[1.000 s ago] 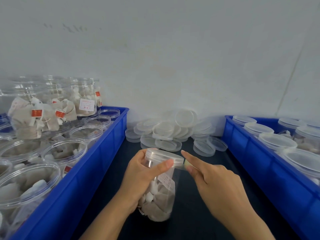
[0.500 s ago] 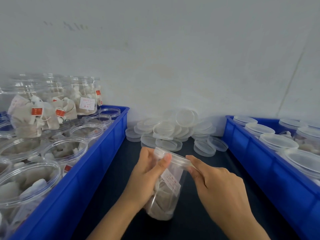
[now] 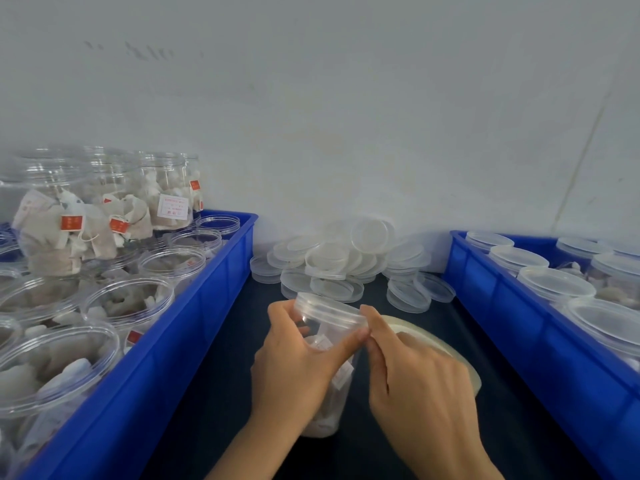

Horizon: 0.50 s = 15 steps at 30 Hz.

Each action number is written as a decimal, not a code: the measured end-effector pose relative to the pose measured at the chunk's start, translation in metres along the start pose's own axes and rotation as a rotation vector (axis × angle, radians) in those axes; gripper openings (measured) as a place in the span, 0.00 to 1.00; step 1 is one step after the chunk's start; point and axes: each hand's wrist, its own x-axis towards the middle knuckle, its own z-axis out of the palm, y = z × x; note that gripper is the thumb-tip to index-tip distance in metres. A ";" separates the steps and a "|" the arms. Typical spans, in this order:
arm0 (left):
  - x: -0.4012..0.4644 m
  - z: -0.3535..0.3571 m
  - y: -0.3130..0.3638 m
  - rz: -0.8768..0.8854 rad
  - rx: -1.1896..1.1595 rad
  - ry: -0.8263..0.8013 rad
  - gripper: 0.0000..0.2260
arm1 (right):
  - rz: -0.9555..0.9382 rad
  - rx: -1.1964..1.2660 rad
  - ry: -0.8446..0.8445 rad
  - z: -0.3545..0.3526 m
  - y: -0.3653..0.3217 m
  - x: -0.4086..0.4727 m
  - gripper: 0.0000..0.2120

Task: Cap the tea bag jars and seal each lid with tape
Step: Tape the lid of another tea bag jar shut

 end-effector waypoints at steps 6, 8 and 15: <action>0.004 -0.005 -0.009 0.027 -0.151 0.050 0.36 | 0.043 0.252 0.089 0.009 0.009 -0.003 0.23; 0.007 -0.008 -0.012 0.016 -0.205 0.052 0.36 | 0.135 0.257 0.010 0.010 0.013 -0.001 0.24; 0.014 -0.015 -0.016 0.018 -0.245 -0.041 0.39 | 0.106 0.145 0.028 0.003 0.026 0.004 0.27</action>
